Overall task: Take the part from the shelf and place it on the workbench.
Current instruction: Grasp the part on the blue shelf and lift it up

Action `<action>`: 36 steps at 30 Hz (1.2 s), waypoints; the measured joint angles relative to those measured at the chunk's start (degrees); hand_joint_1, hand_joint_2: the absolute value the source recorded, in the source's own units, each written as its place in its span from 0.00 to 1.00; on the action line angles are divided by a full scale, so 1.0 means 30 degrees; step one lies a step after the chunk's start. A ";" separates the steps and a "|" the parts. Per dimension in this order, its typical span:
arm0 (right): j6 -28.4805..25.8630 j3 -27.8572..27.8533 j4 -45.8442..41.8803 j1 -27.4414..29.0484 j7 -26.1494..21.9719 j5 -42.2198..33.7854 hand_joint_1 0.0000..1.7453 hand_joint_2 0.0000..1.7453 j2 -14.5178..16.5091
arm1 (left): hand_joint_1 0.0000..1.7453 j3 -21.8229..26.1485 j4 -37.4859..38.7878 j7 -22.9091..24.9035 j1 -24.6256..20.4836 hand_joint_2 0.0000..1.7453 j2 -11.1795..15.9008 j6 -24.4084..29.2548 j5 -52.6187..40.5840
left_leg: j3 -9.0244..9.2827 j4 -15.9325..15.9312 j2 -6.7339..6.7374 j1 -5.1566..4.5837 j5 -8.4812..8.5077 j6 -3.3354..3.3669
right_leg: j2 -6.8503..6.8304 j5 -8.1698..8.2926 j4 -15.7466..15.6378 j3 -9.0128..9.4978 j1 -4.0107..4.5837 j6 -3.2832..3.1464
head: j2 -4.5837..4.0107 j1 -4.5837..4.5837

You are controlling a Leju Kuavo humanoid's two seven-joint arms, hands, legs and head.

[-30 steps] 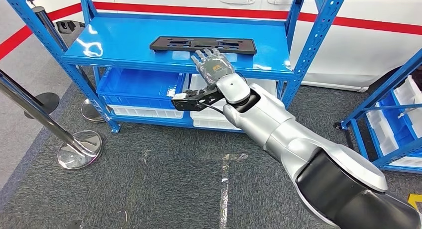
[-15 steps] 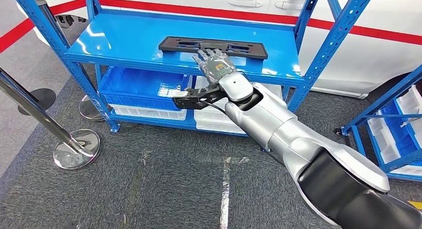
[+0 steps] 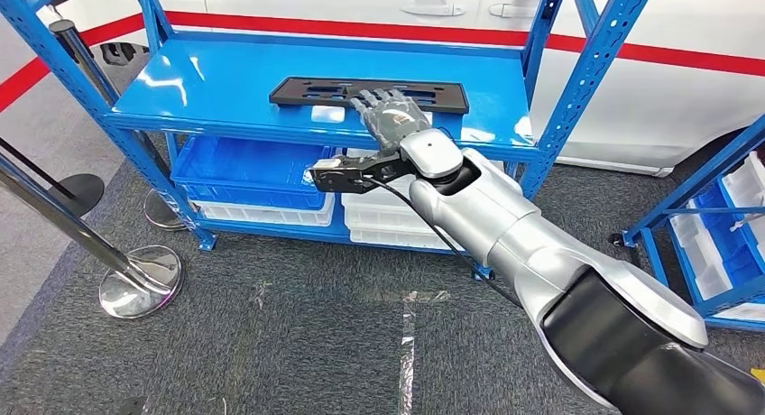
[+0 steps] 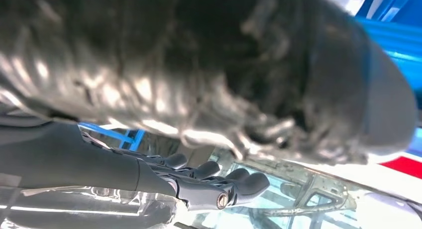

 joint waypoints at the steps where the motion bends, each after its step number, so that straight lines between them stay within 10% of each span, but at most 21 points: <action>1: -0.0004 0.0000 -0.0002 0.0032 -0.0016 0.0011 0.00 0.00 0.0000 | 0.00 -0.0002 0.0000 -0.0024 0.0028 0.00 0.0002 -0.0004 0.0000 | 0.0100 -0.0573 0.0006 0.0018 0.0628 -0.0043 | 0.0025 -0.0135 0.0146 0.0014 -0.0016 0.0038 | 0.0000 -0.0004; 4: -0.0036 0.0000 -0.0020 0.0002 -0.0074 0.0048 0.00 0.00 -0.0004 | 0.00 -0.0004 0.0000 -0.0115 -0.0001 0.00 0.0048 -0.0033 -0.0004 | 0.1408 -0.3720 0.0026 -0.0006 0.2240 0.0001 | 0.0074 -0.0644 0.0728 -0.0014 0.0004 0.0299 | 0.0002 -0.0034; 10: -0.0066 0.0000 -0.0086 -0.0057 -0.0197 0.0058 0.00 0.00 -0.0011 | 0.00 -0.0009 0.0000 -0.0188 -0.0008 0.00 0.0062 -0.0088 -0.0009 | 0.1878 -0.4393 -0.0023 0.0025 0.2071 0.0681 | 0.0070 -0.1330 0.1586 -0.0388 0.0045 0.0788 | 0.0004 -0.0027; 15: -0.0073 0.0000 -0.0093 0.0049 -0.0197 0.0099 0.00 0.00 -0.0015 | 0.00 -0.0013 0.0000 -0.0204 -0.0009 0.00 0.0058 -0.0088 -0.0005 | 0.2229 -0.4432 -0.0035 0.0070 0.1788 0.0917 | 0.0025 -0.2665 0.6164 -0.3031 -0.0231 0.1073 | 0.0000 0.0020; 20: -0.0089 0.0000 -0.0127 0.0035 -0.0286 0.0221 0.00 0.00 -0.0002 | 0.00 -0.0011 0.0000 -0.0217 -0.0029 0.00 0.0056 -0.0088 0.0002 | 0.2741 -0.4495 -0.0113 0.0061 0.1394 0.0594 | 0.0017 0.0095 0.1419 -0.1189 -0.0157 0.0782 | 0.0002 0.0013; 25: -0.0106 0.0000 -0.0216 -0.0022 -0.0384 0.0302 0.00 0.00 0.0073 | 0.00 -0.0013 0.0000 -0.0286 -0.0051 0.00 0.0055 -0.0100 0.0005 | 0.2744 -0.4373 -0.0031 0.0091 0.1086 0.0047 | 0.0069 -0.0057 0.0522 -0.0572 -0.0145 0.0466 | 0.0004 -0.0011; 29: -0.0104 0.0007 -0.0262 -0.0012 -0.0428 0.0403 0.00 0.00 0.0160 | 0.00 -0.0013 0.0000 -0.0302 -0.0081 0.00 0.0086 -0.0113 0.0027 | 0.0354 -0.0187 0.0009 0.0062 -0.0307 -0.0062 | 0.0041 -0.0256 0.0348 -0.0115 -0.0095 0.0142 | 0.0000 -0.0095; 31: -0.0102 0.0018 -0.0262 0.0111 -0.0437 0.0434 0.00 0.00 0.0160 | 0.00 -0.0015 0.0000 -0.0297 -0.0021 0.00 0.0093 -0.0117 0.0033 | -0.0270 0.0183 0.0013 0.0054 0.0273 -0.0029 | 0.0070 -0.0442 0.0397 0.0064 -0.0011 0.0098 | 0.0000 -0.0089; 34: -0.0117 0.0031 -0.0288 0.0160 -0.0472 0.0496 0.00 0.00 0.0160 | 0.00 -0.0018 0.0000 -0.0293 -0.0009 0.00 0.0107 -0.0117 0.0038 | 0.0917 -0.3094 0.0022 -0.0043 0.2336 0.0151 | 0.0119 -0.0869 0.0618 0.0362 0.0061 0.0234 | 0.0000 -0.0097; 36: -0.0160 0.0035 -0.0321 0.0133 -0.0521 0.0545 0.00 0.00 0.0164 | 0.00 -0.0018 0.0000 -0.0291 -0.0045 0.00 0.0113 -0.0119 0.0042 | 0.1552 -0.4383 -0.0007 -0.0155 0.2566 0.0326 | 0.0146 -0.1067 0.0717 0.0409 0.0124 0.0400 | 0.0002 -0.0102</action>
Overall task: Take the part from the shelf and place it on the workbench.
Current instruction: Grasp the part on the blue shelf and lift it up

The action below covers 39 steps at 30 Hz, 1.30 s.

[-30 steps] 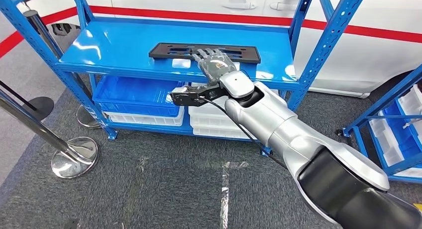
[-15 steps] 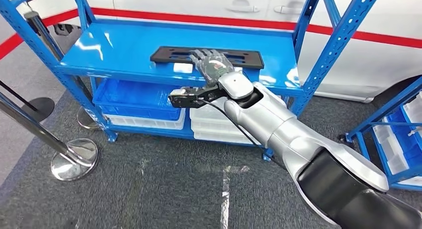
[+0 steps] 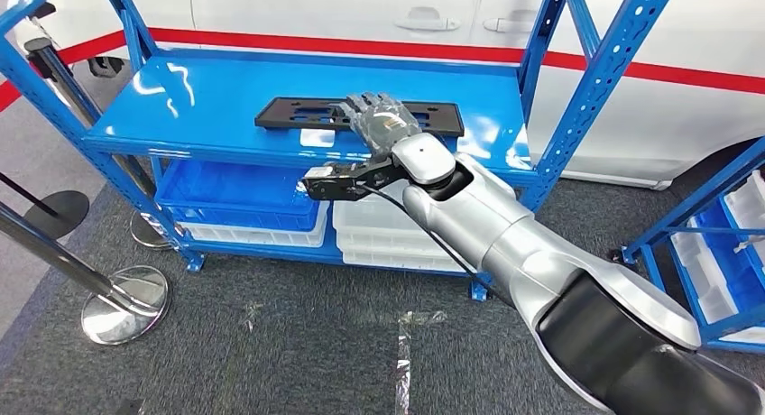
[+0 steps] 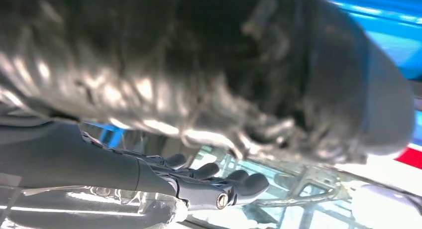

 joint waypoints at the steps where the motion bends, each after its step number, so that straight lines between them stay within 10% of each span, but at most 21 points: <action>1: -0.0024 0.0005 -0.0015 -0.0009 -0.0029 0.0016 0.00 0.00 0.0002 | 0.00 -0.0002 0.0000 0.0000 -0.0008 0.00 0.0000 -0.0002 0.0002 | 0.0094 -0.0090 -0.0024 -0.0049 -0.0123 0.0086 | 0.0007 -0.0032 -0.0026 0.0003 0.0032 0.0068 | 0.0000 0.0002; 5: -0.0089 0.0022 -0.0087 -0.0044 -0.0076 0.0049 0.00 0.00 0.0002 | 0.00 -0.0002 -0.0002 -0.0009 0.0016 0.00 -0.0009 -0.0024 0.0004 | 0.0431 -0.0397 -0.0031 0.0198 -0.0212 0.0432 | -0.0019 -0.0660 0.0807 -0.0255 0.0032 0.0402 | 0.0002 0.0052; 8: -0.0135 0.0035 -0.0100 -0.0026 -0.0076 0.0065 0.00 0.00 -0.0002 | 0.00 -0.0002 0.0000 -0.0015 0.0011 0.00 -0.0004 -0.0027 0.0009 | 0.0633 -0.0456 -0.0026 0.0195 -0.0350 0.0600 | -0.0074 -0.1925 0.4398 -0.2223 -0.0162 0.0659 | 0.0000 0.0089; 10: -0.0138 0.0047 -0.0096 0.0093 -0.0076 0.0066 0.00 0.00 -0.0007 | 0.00 -0.0002 0.0000 -0.0015 0.0029 0.00 -0.0005 -0.0027 0.0009 | 0.0788 -0.0453 -0.0041 0.0199 -0.0484 0.0609 | -0.0082 -0.1584 0.5234 -0.3059 -0.0266 0.0693 | 0.0002 0.0098; 14: -0.0135 0.0055 -0.0107 0.0068 -0.0096 0.0078 0.00 0.00 0.0002 | 0.00 -0.0002 0.0000 -0.0024 0.0012 0.00 -0.0016 -0.0027 0.0014 | 0.1181 -0.0457 -0.0089 0.0160 -0.0803 0.0415 | -0.0071 0.1117 0.0877 -0.1576 -0.0223 0.0369 | -0.0002 0.0095; 20: -0.0109 0.0067 -0.0193 0.0003 -0.0187 0.0175 0.00 0.00 0.0135 | 0.00 -0.0004 0.0000 -0.0056 -0.0015 0.00 -0.0011 -0.0049 0.0035 | 0.0905 0.0017 -0.0030 0.0191 -0.1230 -0.0162 | -0.0104 0.1190 -0.0575 -0.0806 -0.0247 -0.0048 | 0.0004 0.0033; 25: 0.0020 0.0091 -0.0213 0.0044 -0.0211 0.0177 0.00 0.00 0.0259 | 0.00 -0.0007 0.0000 -0.0066 -0.0001 0.00 -0.0007 -0.0040 0.0129 | -0.1840 0.4473 -0.0006 0.0193 -0.2453 -0.0399 | -0.0140 0.0908 -0.0636 -0.0381 -0.0235 -0.0334 | -0.0002 -0.0115; 29: 0.0044 0.0126 -0.0211 0.0125 -0.0215 0.0116 0.00 0.00 0.0259 | 0.00 -0.0009 0.0000 -0.0066 0.0025 0.00 0.0004 0.0000 0.0128 | -0.0477 0.0729 0.0015 0.0176 -0.0052 -0.0388 | -0.0071 0.0347 -0.0144 -0.0242 -0.0220 -0.0089 | 0.0000 -0.0130; 35: 0.0135 0.0169 -0.0208 0.0092 -0.0222 0.0058 0.00 0.00 0.0255 | 0.00 -0.0015 0.0004 -0.0122 -0.0012 0.00 -0.0013 0.0004 0.0126 | 0.0108 -0.0265 -0.0014 0.0177 -0.0166 0.0257 | -0.0053 -0.0306 0.0584 -0.0558 -0.0150 0.0451 | -0.0002 -0.0144; 39: 0.0415 0.0191 -0.0180 0.0204 -0.0222 0.0011 0.00 0.00 0.0197 | 0.00 -0.0016 0.0011 -0.0190 -0.0011 0.00 -0.0007 0.0007 0.0126 | 0.0389 -0.0343 -0.0005 0.0213 -0.0345 0.0549 | -0.0094 -0.1789 0.4666 -0.2764 -0.0337 0.0755 | -0.0002 -0.0111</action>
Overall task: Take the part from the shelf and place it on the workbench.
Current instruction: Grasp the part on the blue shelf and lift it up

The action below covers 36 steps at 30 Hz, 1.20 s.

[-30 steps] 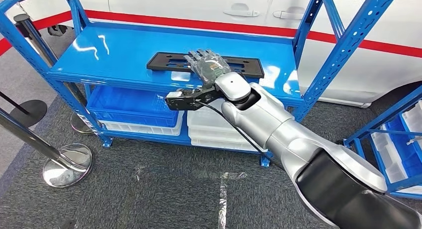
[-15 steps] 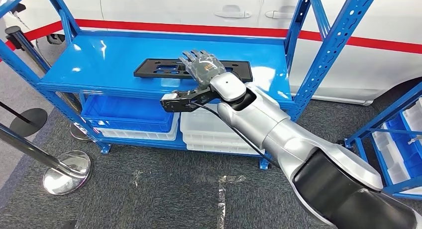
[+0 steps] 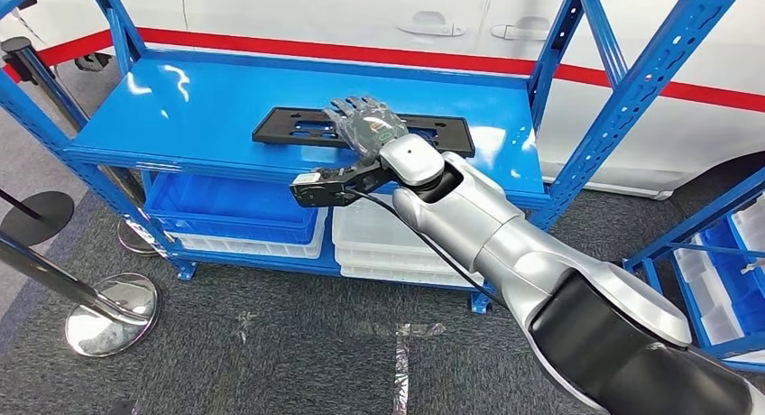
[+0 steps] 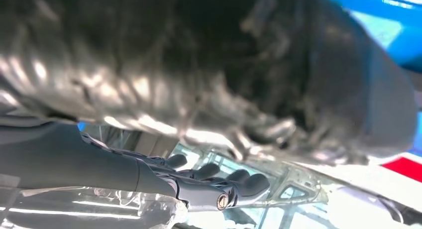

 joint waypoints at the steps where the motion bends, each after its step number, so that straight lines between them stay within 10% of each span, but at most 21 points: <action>1: 0.0051 0.0013 0.0015 0.0081 0.0000 -0.0004 0.00 0.00 -0.0035 | 0.00 0.0000 0.0002 -0.0004 0.0006 0.00 -0.0002 0.0002 0.0000 | 0.0083 0.0005 -0.0010 0.0004 -0.0066 0.0014 | -0.0004 0.0096 0.0463 -0.0383 -0.0043 0.0016 | 0.0000 0.0005; 3: 0.0086 0.0033 0.0031 0.0174 0.0000 -0.0006 0.00 0.00 -0.0095 | 0.00 0.0000 0.0004 -0.0007 0.0022 0.00 -0.0005 0.0004 0.0000 | 0.0314 0.0019 -0.0039 0.0018 -0.0229 -0.0036 | -0.0008 0.1264 -0.0664 -0.0164 -0.0090 -0.0042 | 0.0000 0.0009; 7: 0.0151 0.0037 0.0033 0.0111 0.0000 -0.0073 0.00 1.00 -0.0120 | 0.00 0.0000 0.0004 -0.0007 -0.0009 0.00 -0.0004 0.0064 0.0011 | 0.0581 -0.0030 -0.0050 -0.0039 -0.0480 -0.0346 | 0.0014 0.2916 -0.4507 0.1402 0.0065 -0.0340 | 0.0002 -0.0020; 11: 0.0266 0.0037 0.0029 0.0132 0.0027 -0.0160 0.00 1.00 -0.0173 | 0.00 0.0000 0.0004 -0.0009 -0.0013 0.00 -0.0004 0.0157 0.0046 | 0.0515 0.0150 0.0009 0.0036 -0.0726 -0.0759 | 0.0045 0.2866 -0.4961 0.1759 0.0036 -0.0609 | 0.0000 -0.0035; 15: 0.0273 0.0042 0.0027 0.0223 0.0036 -0.0191 0.00 1.00 -0.0182 | 0.00 0.0000 0.0011 -0.0007 0.0004 0.00 0.0007 0.0202 0.0066 | -0.1693 0.4282 0.0034 0.0052 -0.2319 -0.0927 | 0.0009 0.2729 -0.5126 0.2139 -0.0004 -0.0933 | 0.0000 -0.0104; 17: 0.0277 0.0047 0.0027 0.0339 0.0036 -0.0197 0.00 1.00 -0.0186 | 0.00 0.0000 0.0011 -0.0007 0.0066 0.00 0.0002 0.0206 0.0066 | -0.2402 0.5028 0.0039 0.0054 -0.2007 -0.0973 | 0.0032 0.2585 -0.5062 0.2240 0.0016 -0.0967 | 0.0000 -0.0098; 21: 0.0281 0.0051 0.0029 0.0350 0.0064 -0.0195 0.00 1.00 -0.0204 | 0.00 0.0000 0.0011 -0.0020 0.0044 0.00 0.0031 0.0202 0.0080 | -0.0777 0.0985 0.0046 -0.0010 0.0254 -0.0904 | 0.0087 0.2069 -0.4620 0.2363 0.0047 -0.0691 | 0.0002 -0.0135; 26: 0.0341 0.0064 0.0035 0.0384 0.0073 -0.0166 0.00 1.00 -0.0275 | 0.00 0.0000 0.0011 -0.0009 0.0040 0.00 0.0004 0.0171 0.0226 | -0.0338 0.0243 0.0007 -0.0013 0.0093 -0.0363 | 0.0085 0.1705 -0.4383 0.2295 0.0156 -0.0274 | 0.0002 -0.0144; 31: 0.0377 0.0093 0.0049 0.0627 0.0062 -0.0060 0.00 1.00 -0.0406 | 0.00 0.0000 0.0011 0.0000 0.0040 0.00 0.0004 0.0217 0.0286 | -0.0110 0.0183 0.0010 -0.0019 -0.0087 0.0025 | 0.0008 -0.0261 0.0558 -0.0359 0.0064 0.0009 | 0.0000 -0.0102; 33: 0.0372 0.0126 0.0073 0.0783 0.0031 0.0062 0.00 1.00 -0.0466 | 0.00 0.0000 0.0011 -0.0004 0.0049 0.00 0.0000 0.0257 0.0284 | 0.0034 0.0185 -0.0017 -0.0059 -0.0197 0.0042 | 0.0009 0.0392 0.0554 -0.0691 0.0064 -0.0085 | 0.0000 -0.0093; 36: 0.0352 0.0151 0.0086 0.0780 -0.0033 0.0193 0.00 1.00 -0.0503 | 0.00 0.0000 0.0011 -0.0042 0.0039 0.00 -0.0009 0.0340 0.0284 | 0.0340 0.0164 -0.0054 -0.0156 -0.0400 -0.0034 | 0.0013 0.2475 -0.3213 0.0861 0.0208 -0.0538 | 0.0000 -0.0113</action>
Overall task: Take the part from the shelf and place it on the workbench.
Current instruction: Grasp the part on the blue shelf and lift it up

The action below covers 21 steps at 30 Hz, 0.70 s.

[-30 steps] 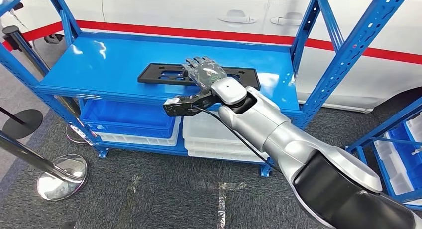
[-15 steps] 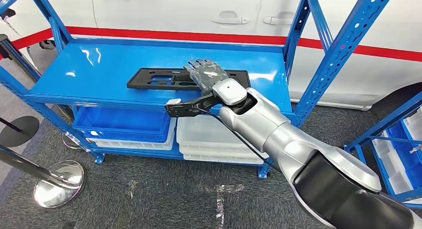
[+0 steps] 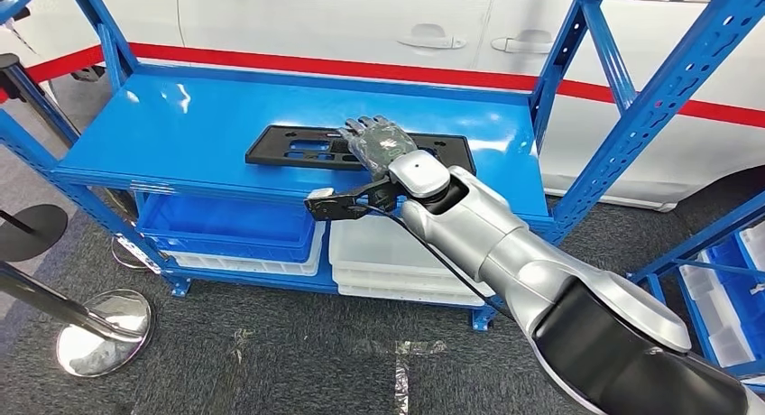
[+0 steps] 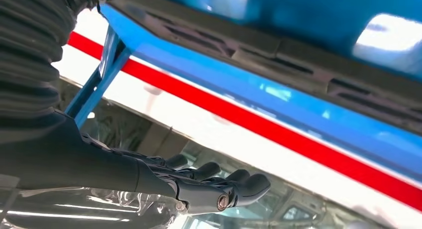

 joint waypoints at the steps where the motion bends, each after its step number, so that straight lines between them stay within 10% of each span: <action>1: -0.0006 0.0002 0.0000 -0.0025 -0.0018 0.0020 0.00 1.00 -0.0002 | 0.00 0.0000 0.0000 -0.0020 -0.0016 0.00 -0.0004 0.0020 0.0000 | 0.0049 -0.0029 -0.0001 -0.0025 -0.0039 -0.0060 | 0.0002 0.0294 -0.0906 0.0428 0.0063 -0.0122 | 0.0000 -0.0007; 6: -0.0026 0.0013 0.0004 -0.0050 -0.0078 0.0035 0.00 1.00 -0.0046 | 0.00 0.0000 0.0000 -0.0115 -0.0045 0.00 0.0011 0.0060 0.0000 | 0.0070 0.0083 0.0054 -0.0053 -0.0317 -0.0526 | 0.0019 0.0374 -0.1952 0.1111 -0.0036 -0.0375 | 0.0002 -0.0042; 11: -0.0026 0.0027 0.0022 0.0152 -0.0149 0.0024 0.00 1.00 -0.0049 | 0.00 0.0000 0.0015 -0.0148 -0.0017 0.00 0.0015 0.0128 -0.0002 | -0.2441 0.4510 0.0097 0.0004 -0.1822 -0.0797 | -0.0006 0.0189 -0.2096 0.1509 -0.0118 -0.0564 | 0.0002 -0.0079; 15: -0.0058 0.0062 0.0042 0.0351 -0.0157 0.0057 0.00 1.00 -0.0058 | 0.00 0.0000 0.0026 -0.0144 -0.0002 0.00 0.0018 0.0179 -0.0007 | -0.1316 0.1297 0.0110 0.0064 0.0366 -0.0930 | 0.0053 -0.0378 -0.1539 0.1557 -0.0161 -0.0305 | 0.0000 -0.0099; 21: -0.0120 0.0115 0.0049 0.0395 -0.0210 0.0088 0.00 1.00 -0.0093 | 0.00 -0.0009 0.0040 -0.0140 -0.0013 0.00 0.0011 0.0241 -0.0013 | -0.0701 0.0191 0.0041 0.0065 0.0342 -0.0238 | 0.0065 -0.0954 -0.0911 0.1296 -0.0056 0.0165 | 0.0002 -0.0115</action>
